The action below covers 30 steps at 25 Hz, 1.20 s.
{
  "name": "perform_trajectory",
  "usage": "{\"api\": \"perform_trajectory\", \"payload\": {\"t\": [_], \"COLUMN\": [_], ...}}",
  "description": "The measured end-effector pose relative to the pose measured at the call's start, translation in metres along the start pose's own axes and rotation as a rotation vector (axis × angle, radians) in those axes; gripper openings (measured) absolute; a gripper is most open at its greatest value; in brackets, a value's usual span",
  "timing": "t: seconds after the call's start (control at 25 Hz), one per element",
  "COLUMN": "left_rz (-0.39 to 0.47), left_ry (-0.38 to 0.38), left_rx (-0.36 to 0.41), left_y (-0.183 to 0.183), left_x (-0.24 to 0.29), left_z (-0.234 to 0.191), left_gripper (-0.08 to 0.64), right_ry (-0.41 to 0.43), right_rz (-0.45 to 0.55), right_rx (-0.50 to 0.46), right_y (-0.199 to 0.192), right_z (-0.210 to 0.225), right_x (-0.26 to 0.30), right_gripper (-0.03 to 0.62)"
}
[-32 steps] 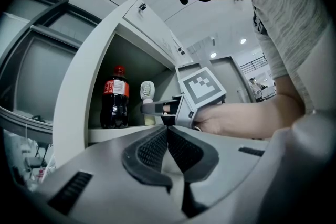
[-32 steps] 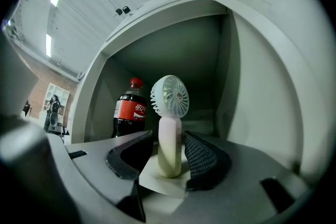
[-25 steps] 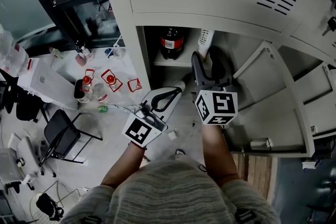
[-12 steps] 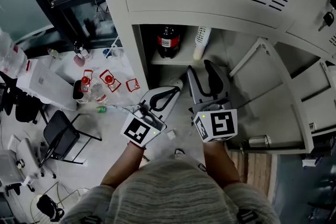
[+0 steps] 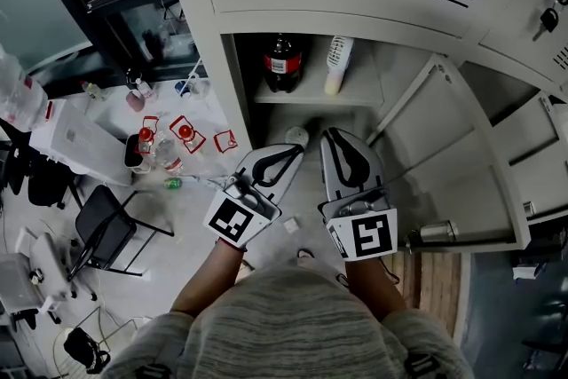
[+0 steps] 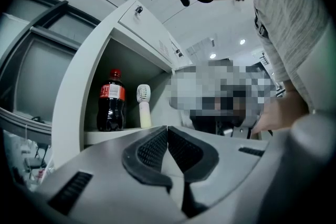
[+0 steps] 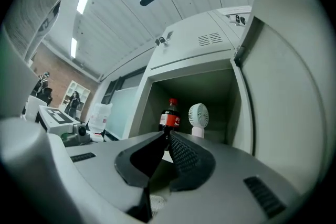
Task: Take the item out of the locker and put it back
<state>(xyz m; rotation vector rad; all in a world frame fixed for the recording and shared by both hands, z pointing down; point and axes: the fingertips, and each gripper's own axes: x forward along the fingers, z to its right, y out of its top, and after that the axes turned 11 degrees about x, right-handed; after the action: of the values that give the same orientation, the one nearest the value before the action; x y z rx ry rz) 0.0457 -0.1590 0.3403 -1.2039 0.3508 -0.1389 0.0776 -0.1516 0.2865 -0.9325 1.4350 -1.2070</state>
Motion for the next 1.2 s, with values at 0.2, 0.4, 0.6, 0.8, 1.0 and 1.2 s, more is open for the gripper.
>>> {"api": "perform_trajectory", "payload": {"t": [0.2, 0.4, 0.6, 0.8, 1.0, 1.2], "left_rz": [0.001, 0.003, -0.003, -0.006, -0.003, -0.010], "left_ry": [-0.004, -0.004, -0.005, -0.009, -0.008, -0.008], "left_rx": [0.006, 0.003, 0.006, 0.007, 0.009, 0.011], "left_y": [0.003, 0.006, 0.006, 0.007, 0.009, 0.008], "left_x": [-0.002, -0.004, -0.007, -0.007, -0.007, -0.007], "left_z": [0.005, 0.010, 0.014, 0.019, 0.023, 0.025], "left_gripper": [0.009, 0.009, 0.009, 0.009, 0.009, 0.009], "right_ry": [0.004, 0.024, 0.029, 0.031, 0.034, 0.037], "right_rz": [-0.009, -0.035, -0.071, -0.103, -0.105, -0.102], "right_rx": [0.005, 0.017, 0.046, 0.045, 0.054, 0.061], "right_y": [-0.002, -0.008, -0.019, -0.026, -0.027, -0.027], "right_z": [-0.001, -0.006, -0.010, -0.012, -0.013, -0.012], "right_x": [-0.012, -0.024, -0.036, -0.042, -0.045, -0.047], "right_gripper": [0.031, 0.026, 0.025, 0.025, 0.023, 0.025]}}
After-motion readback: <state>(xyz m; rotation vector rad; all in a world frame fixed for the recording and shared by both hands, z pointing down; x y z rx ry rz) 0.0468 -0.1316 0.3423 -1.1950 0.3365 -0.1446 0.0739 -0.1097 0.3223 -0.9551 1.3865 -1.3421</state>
